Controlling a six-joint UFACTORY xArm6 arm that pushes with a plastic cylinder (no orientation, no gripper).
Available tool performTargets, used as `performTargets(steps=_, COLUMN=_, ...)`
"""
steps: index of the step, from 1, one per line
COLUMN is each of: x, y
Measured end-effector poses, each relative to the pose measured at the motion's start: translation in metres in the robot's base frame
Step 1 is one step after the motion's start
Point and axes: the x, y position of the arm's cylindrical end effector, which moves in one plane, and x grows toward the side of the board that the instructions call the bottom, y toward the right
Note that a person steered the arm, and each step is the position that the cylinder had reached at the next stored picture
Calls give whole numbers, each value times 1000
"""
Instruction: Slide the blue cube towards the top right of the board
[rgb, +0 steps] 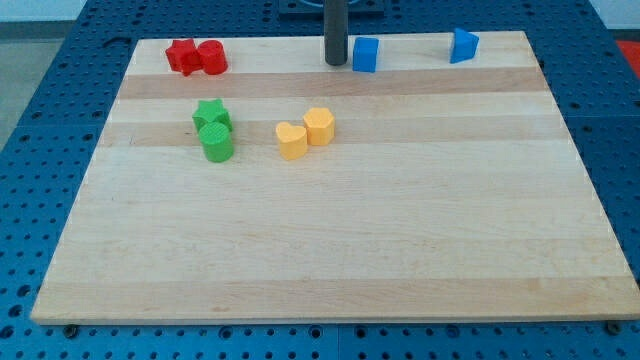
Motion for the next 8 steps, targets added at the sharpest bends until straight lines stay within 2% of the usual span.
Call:
performTargets(steps=7, x=-1, y=39)
performTargets(steps=8, x=11, y=41)
